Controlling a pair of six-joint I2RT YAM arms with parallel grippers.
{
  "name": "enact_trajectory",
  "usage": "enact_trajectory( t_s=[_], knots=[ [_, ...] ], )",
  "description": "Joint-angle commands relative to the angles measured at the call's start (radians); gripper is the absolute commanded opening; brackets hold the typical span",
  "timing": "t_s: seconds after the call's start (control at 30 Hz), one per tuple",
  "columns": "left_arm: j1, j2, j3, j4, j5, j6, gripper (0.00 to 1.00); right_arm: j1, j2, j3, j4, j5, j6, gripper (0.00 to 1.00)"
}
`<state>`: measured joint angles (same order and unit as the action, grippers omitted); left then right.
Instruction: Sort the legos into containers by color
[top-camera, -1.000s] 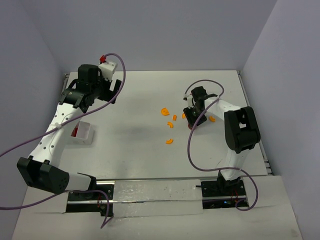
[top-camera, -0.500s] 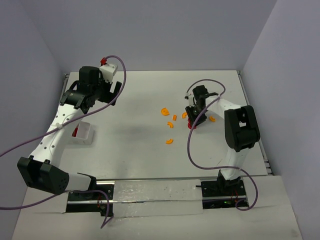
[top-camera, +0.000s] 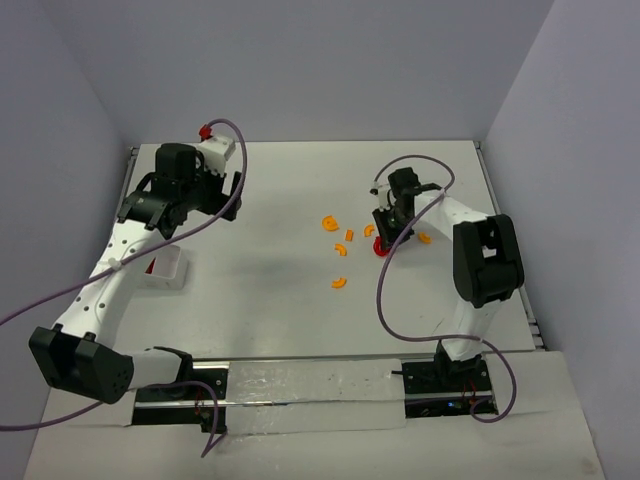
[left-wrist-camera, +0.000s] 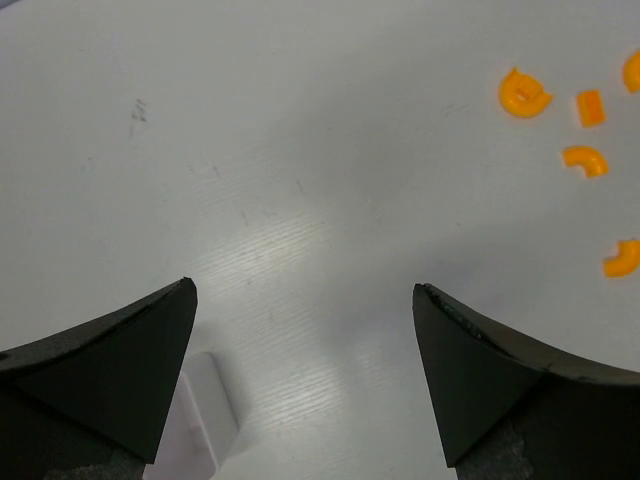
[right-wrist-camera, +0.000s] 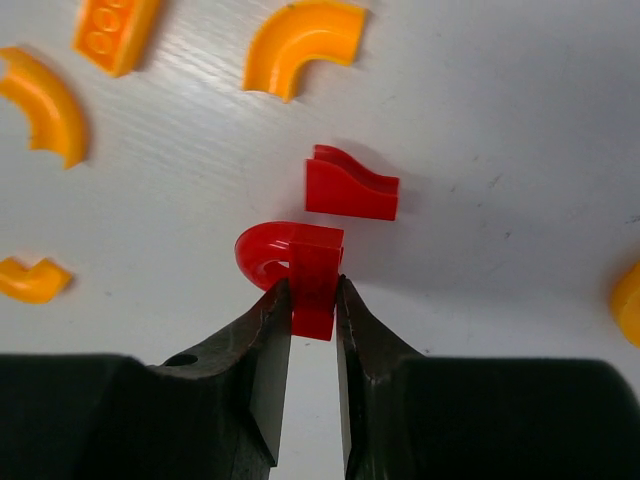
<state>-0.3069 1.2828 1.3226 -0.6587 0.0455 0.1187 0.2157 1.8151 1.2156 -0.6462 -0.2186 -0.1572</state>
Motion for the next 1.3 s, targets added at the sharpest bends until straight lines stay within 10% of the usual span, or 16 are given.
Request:
enact_trajectory(
  t_s=[0.0, 0.37, 1.27],
  knots=[
    [-0.006, -0.046, -0.033, 0.094, 0.208, -0.131, 0.99, 0.0, -0.127, 0.031, 0.0, -0.115, 0.008, 0.0],
    [-0.017, 0.045, -0.135, 0.274, 0.604, -0.471, 0.94, 0.208, -0.266, 0.114, 0.1, -0.249, 0.164, 0.0],
    [-0.184, 0.187, -0.103, 0.304, 0.604, -0.464, 0.55, 0.392, -0.275, 0.194, 0.142, -0.359, 0.247, 0.0]
  ],
)
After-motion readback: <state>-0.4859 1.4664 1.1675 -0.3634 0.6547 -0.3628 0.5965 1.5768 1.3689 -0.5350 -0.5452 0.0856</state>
